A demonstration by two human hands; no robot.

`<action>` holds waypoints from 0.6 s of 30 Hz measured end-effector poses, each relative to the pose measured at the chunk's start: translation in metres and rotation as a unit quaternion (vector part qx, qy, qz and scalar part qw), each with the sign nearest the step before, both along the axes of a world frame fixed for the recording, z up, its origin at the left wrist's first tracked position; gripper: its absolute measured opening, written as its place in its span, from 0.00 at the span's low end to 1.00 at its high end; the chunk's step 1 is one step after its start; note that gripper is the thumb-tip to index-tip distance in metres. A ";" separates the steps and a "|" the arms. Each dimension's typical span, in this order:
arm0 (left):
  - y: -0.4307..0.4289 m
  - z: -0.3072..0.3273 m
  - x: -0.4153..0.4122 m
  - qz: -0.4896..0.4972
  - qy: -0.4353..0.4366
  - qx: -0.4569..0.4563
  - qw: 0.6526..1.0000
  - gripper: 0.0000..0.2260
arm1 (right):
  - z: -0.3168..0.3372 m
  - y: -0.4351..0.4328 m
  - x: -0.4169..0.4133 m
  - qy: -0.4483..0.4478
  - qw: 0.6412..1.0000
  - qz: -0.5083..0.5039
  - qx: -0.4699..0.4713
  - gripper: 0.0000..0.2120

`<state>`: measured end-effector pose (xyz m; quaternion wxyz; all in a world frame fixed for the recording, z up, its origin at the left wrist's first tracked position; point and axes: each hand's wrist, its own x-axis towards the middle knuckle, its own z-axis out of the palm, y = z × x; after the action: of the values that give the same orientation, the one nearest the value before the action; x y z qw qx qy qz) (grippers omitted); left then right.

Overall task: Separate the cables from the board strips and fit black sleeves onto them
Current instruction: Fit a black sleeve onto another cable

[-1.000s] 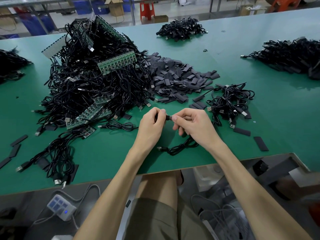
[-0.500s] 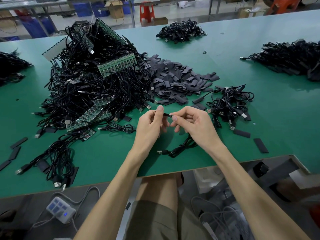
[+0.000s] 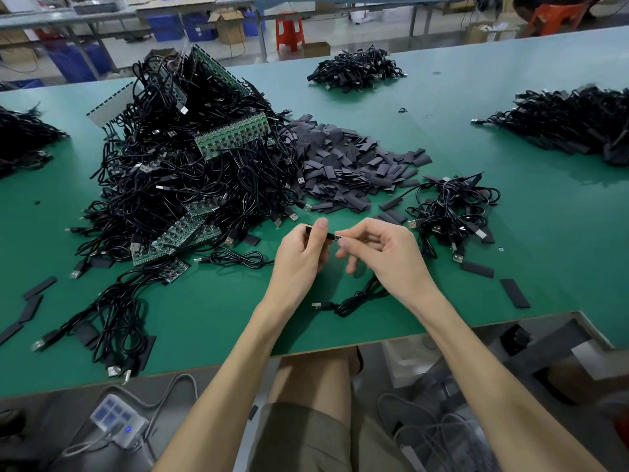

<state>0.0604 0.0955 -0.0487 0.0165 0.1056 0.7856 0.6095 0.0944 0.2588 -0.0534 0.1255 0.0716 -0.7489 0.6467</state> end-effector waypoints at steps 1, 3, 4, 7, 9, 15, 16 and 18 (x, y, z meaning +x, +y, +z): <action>0.000 0.000 0.000 0.004 -0.003 0.006 1.000 0.25 | 0.000 0.000 0.000 0.005 1.000 -0.003 0.000 0.02; -0.001 0.000 0.000 0.003 -0.008 0.023 1.000 0.26 | 0.001 0.000 0.000 0.012 1.000 0.000 -0.007 0.03; -0.001 0.000 0.000 -0.001 -0.011 0.030 0.999 0.26 | 0.001 0.000 0.001 0.014 1.000 0.003 -0.010 0.03; -0.001 0.001 0.000 -0.007 -0.024 0.044 0.999 0.27 | 0.000 0.000 0.001 0.015 1.000 0.005 -0.003 0.02; -0.001 0.001 0.000 -0.006 -0.033 0.054 0.998 0.25 | 0.000 -0.001 0.001 0.013 1.000 0.005 -0.005 0.01; -0.002 0.001 0.002 0.001 -0.018 0.039 0.999 0.17 | 0.001 0.000 0.000 -0.024 0.999 0.032 -0.014 0.02; -0.002 0.001 0.002 0.000 -0.017 0.035 0.999 0.17 | 0.000 0.001 0.000 -0.025 0.999 0.033 -0.013 0.03; -0.002 0.001 0.003 -0.006 -0.012 0.030 0.999 0.17 | 0.000 0.001 -0.001 -0.025 0.999 0.033 -0.010 0.03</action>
<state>0.0631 0.0938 -0.0475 0.0260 0.1032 0.7660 0.6340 0.0935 0.2595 -0.0532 0.0864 0.0787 -0.7429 0.6591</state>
